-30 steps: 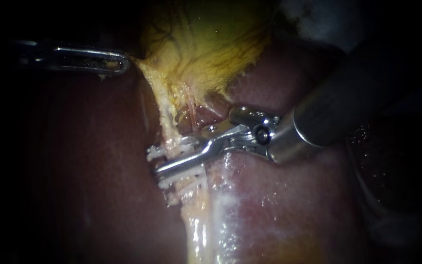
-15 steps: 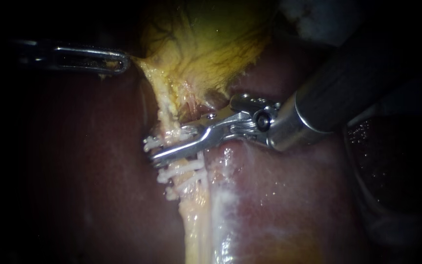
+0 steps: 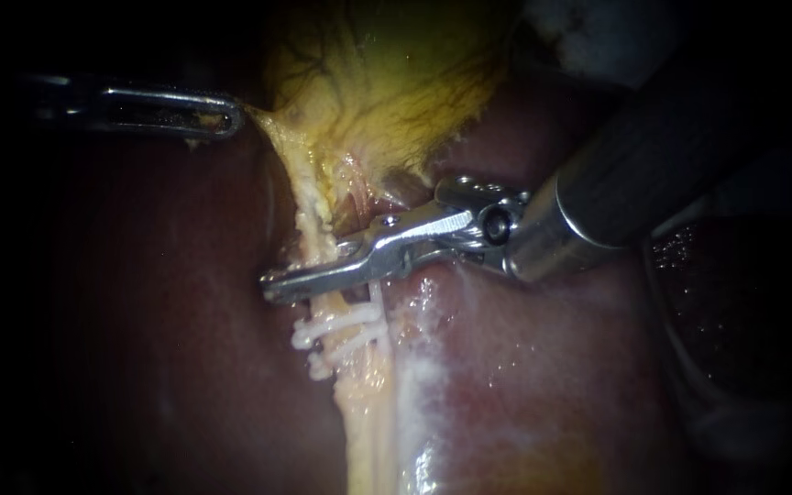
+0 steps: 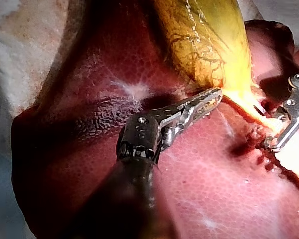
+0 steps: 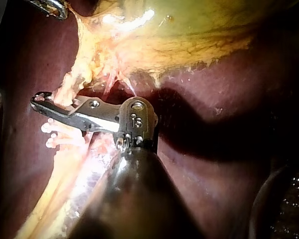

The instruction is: Clipping third clip left tube

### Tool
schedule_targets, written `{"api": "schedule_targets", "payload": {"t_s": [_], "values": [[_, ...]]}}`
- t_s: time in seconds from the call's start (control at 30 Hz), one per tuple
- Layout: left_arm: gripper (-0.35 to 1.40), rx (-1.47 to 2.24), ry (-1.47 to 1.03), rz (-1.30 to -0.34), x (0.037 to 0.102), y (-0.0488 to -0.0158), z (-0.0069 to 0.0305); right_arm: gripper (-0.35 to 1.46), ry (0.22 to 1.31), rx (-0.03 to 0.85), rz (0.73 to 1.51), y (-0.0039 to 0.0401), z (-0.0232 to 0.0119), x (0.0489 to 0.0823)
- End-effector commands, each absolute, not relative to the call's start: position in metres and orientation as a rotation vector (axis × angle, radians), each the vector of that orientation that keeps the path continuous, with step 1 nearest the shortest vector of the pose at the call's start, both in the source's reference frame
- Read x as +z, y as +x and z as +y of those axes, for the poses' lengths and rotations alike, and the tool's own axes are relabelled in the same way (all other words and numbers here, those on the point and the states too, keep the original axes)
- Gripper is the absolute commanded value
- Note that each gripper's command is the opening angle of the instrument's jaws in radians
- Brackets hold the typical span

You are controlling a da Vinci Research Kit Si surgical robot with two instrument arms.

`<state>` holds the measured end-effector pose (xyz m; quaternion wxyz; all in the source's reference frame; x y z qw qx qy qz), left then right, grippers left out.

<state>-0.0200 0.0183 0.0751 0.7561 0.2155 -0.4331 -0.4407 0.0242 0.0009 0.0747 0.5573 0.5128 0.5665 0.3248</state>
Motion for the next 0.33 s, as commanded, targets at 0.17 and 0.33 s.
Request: {"api": "schedule_targets", "payload": {"t_s": [0.17,0.33], "values": [[-0.35,-0.961,0.47,-0.944,0.0751,-0.02,0.0183,-0.35,1.209,0.765,1.338,0.0242,0.0008,0.0749],[-0.35,-0.961,0.47,-0.944,0.0751,-0.02,0.0183,-0.35,1.209,0.764,1.338,0.0242,0.0007,0.075]]}}
